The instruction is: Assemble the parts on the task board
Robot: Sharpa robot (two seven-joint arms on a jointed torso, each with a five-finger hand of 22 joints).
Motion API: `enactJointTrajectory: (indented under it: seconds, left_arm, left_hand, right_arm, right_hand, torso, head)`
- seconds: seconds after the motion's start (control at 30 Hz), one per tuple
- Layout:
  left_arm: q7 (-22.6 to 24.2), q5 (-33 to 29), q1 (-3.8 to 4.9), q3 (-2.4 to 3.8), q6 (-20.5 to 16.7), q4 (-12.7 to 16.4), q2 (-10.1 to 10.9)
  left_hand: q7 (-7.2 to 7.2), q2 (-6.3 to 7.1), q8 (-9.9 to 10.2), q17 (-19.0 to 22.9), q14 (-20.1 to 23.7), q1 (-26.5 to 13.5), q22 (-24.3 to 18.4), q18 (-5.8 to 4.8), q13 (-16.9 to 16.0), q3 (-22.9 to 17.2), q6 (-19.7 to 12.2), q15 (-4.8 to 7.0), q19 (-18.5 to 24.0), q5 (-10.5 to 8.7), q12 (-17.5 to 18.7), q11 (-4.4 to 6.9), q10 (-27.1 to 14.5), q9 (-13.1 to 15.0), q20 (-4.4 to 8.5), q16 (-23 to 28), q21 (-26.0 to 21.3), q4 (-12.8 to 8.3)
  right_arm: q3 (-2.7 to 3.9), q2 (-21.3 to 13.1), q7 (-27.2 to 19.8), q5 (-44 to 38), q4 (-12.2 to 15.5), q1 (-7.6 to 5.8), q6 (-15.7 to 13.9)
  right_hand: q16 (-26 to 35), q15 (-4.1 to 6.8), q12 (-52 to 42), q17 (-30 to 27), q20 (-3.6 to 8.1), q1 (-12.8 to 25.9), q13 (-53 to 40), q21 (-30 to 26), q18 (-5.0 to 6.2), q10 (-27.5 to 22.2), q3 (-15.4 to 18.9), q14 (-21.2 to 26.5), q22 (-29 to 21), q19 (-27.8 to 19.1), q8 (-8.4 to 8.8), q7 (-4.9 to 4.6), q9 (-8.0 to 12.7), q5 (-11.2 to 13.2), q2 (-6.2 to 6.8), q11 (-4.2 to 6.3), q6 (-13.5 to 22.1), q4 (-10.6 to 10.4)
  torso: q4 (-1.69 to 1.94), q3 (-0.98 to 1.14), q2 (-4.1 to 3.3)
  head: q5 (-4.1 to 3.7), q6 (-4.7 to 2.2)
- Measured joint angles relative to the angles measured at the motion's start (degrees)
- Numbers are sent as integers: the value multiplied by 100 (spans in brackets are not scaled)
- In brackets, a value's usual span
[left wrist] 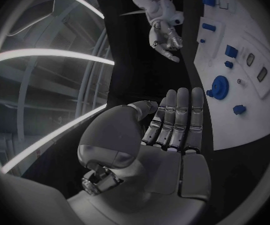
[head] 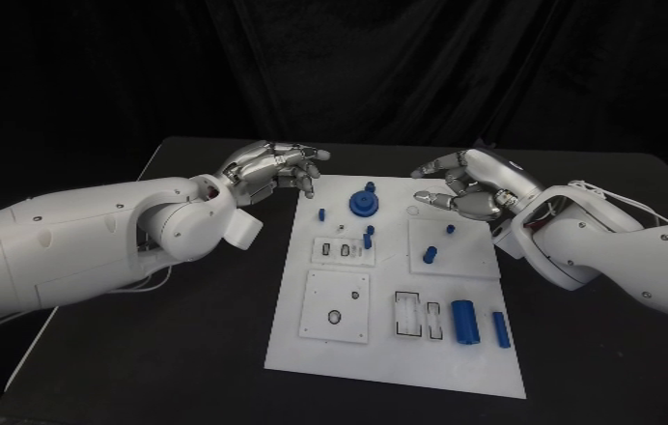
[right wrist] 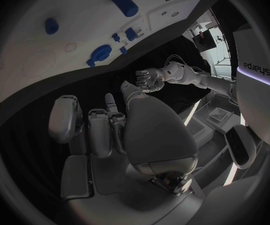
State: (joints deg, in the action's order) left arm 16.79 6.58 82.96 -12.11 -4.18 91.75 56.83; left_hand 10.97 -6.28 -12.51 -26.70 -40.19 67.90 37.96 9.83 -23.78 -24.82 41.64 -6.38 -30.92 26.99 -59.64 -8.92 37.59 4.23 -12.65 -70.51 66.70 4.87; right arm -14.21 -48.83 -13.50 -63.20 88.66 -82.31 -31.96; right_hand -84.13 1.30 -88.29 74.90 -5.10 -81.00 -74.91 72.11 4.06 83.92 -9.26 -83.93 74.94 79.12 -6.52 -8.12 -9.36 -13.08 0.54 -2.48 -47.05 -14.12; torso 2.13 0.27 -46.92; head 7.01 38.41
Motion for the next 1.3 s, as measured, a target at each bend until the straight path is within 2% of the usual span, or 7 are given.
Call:
enactJointTrajectory:
  seconds: [0.07,0.17,0.27,0.4,0.63,1.0,1.3]
  left_arm:
    - [-359,451,110,-3,15,-84,-146]
    - [-779,1129,227,-2,34,-163,-338]
    - [-1178,1986,287,1,63,-218,-489]
    - [-1633,3154,319,-5,113,-325,-645]
    - [-2295,4757,349,-1,227,-398,-1004]
    - [-3653,5873,350,-4,741,-319,-1360]
    - [-4415,6111,346,-2,1179,-587,-1662]
  left_hand:
    - [-1,70,-121,-596,-657,70,162,-3,-1009,95,259,107,-310,-219,-770,131,671,57,64,-542,325,124]
    - [-120,175,-281,-2898,-2505,90,1099,-13,-3381,248,551,278,-1607,-561,-1934,285,2486,210,248,-1432,929,389]
    - [-224,342,-426,-4602,-4071,-8,2893,-430,-4913,485,732,374,-3573,-726,-2675,399,4154,366,344,-1867,1657,572]
    - [-446,468,-850,-4824,-4376,-134,3679,-774,-5115,923,1063,600,-5194,-787,-3016,605,4636,850,573,-1934,2198,834]
    - [-717,433,-1834,-4826,-4386,-99,3699,-914,-5117,1338,979,895,-5306,-1065,-3016,894,4638,2374,858,-1934,2291,1066]
    - [-966,275,-2135,-4825,-4382,-568,3698,-951,-5117,1765,1336,1098,-5308,-1705,-3016,1098,4638,3566,1062,-1933,2291,1157]
    - [-975,135,-2009,-4825,-4397,-1054,3697,-950,-5116,2078,1344,1131,-5305,-2130,-3016,1113,4638,4102,1102,-1933,2291,1157]
  right_arm:
    - [0,-81,-159,318,-61,10,-75]
    - [3,-199,-339,679,-107,83,-215]
    - [-7,-289,-471,963,-146,175,-365]
    - [-8,-295,-580,1154,-212,289,-530]
    - [-8,-317,-657,1159,-216,437,-749]
    - [-5,-676,-645,934,18,467,-972]
    - [-6,-677,-635,840,30,472,-1054]
  right_hand:
    - [-21,-14,0,0,0,-10,0,6,-1,9,-43,-14,0,0,-19,-19,0,-184,-56,-37,-80,-43]
    - [-89,-70,0,0,-51,10,0,86,-2,10,-74,-9,0,51,-54,-48,-4,-511,-95,-92,-173,-74]
    - [-130,-70,-34,0,-73,10,0,127,-2,11,-106,-9,0,74,-101,-49,-11,-622,-95,-92,-250,-72]
    - [-133,-70,-33,0,-94,-14,0,156,-1,11,-185,-9,-1,95,-123,-28,-11,-792,-115,-92,-271,-24]
    - [-174,-69,-53,0,-94,-45,0,222,-2,10,-207,-9,-1,136,-124,-30,-10,-858,-85,-92,-312,-34]
    - [-210,-69,-75,0,-82,-45,0,282,-3,11,-216,-9,-2,189,-147,-18,-10,-904,-85,-91,-325,-43]
    - [-241,-69,-98,0,-63,-13,-4,349,-3,11,-238,-9,-2,249,-168,1,-3,-1019,-53,-91,-384,-65]
  torso:
    - [-13,18,48]
    - [-26,41,122]
    - [-29,51,197]
    - [-37,66,323]
    - [-96,141,559]
    - [-235,254,838]
    - [-316,322,942]
  head:
    - [1,-12]
    - [-26,-32]
    - [-62,-35]
    - [-110,36]
    - [-89,240]
    - [54,681]
    - [164,982]
